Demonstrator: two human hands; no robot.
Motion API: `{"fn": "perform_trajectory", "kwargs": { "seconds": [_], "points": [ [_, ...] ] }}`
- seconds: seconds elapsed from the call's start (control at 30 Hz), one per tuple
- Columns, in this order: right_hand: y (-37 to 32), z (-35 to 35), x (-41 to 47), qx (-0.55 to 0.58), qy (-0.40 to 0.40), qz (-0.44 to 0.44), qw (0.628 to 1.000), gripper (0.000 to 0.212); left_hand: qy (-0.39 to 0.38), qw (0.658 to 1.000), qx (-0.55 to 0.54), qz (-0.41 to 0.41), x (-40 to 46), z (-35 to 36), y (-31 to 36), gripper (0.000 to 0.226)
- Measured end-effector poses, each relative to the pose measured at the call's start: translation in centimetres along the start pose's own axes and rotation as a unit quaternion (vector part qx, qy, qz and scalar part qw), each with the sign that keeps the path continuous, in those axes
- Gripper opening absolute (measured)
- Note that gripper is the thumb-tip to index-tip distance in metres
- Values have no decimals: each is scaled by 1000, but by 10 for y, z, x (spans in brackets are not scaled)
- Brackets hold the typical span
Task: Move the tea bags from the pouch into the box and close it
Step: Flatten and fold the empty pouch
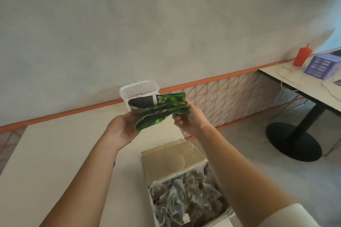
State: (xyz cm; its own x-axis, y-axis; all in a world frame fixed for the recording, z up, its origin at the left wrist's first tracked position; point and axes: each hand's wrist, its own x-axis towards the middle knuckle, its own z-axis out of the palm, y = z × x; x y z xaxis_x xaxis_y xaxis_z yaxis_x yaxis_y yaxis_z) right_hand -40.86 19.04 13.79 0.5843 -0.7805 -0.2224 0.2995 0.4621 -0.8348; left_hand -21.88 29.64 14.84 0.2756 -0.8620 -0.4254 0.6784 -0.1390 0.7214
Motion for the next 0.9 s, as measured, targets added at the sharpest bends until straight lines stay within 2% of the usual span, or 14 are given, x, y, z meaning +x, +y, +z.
{"fn": "perform_trajectory", "kwargs": {
  "seconds": [0.07, 0.1, 0.2, 0.27, 0.43, 0.53, 0.63, 0.7, 0.83, 0.9],
  "points": [
    [-10, -26, -1, -3, 10, 14, 1000, 27, -17, 999, -25, -32, 2, 13, -13, 18],
    [-16, -39, -3, -5, 13, 20, 1000, 28, -27, 998, -7, -52, 4, 20, -21, 26],
    [-33, -81, -5, -32, 13, 26, 999, 33, -72, 984, 119, -113, 11, 50, -47, 50],
    [-44, -108, -8, -64, 17, 32, 997, 33, -98, 973, 169, -125, 17, 75, -70, 52],
    [-68, -172, -22, -93, 47, 39, 994, 31, -26, 984, 163, -65, 42, 129, -140, 62],
    [-73, -214, -35, -144, 36, 70, 986, 32, 7, 987, 162, -5, 61, 157, -189, 64],
    [-73, -259, -45, -223, 34, 99, 969, 63, 25, 990, 138, 31, 79, 180, -237, 73],
    [-74, -285, -49, -218, 57, 111, 968, 74, 19, 996, 90, 11, 91, 191, -270, 76],
    [-61, -336, -39, -290, 110, 154, 938, 51, 35, 997, 47, -43, 115, 202, -333, 79],
    [-41, -362, -30, -353, 133, 151, 914, 44, 70, 991, 102, -46, 133, 204, -365, 80]
  ]
}}
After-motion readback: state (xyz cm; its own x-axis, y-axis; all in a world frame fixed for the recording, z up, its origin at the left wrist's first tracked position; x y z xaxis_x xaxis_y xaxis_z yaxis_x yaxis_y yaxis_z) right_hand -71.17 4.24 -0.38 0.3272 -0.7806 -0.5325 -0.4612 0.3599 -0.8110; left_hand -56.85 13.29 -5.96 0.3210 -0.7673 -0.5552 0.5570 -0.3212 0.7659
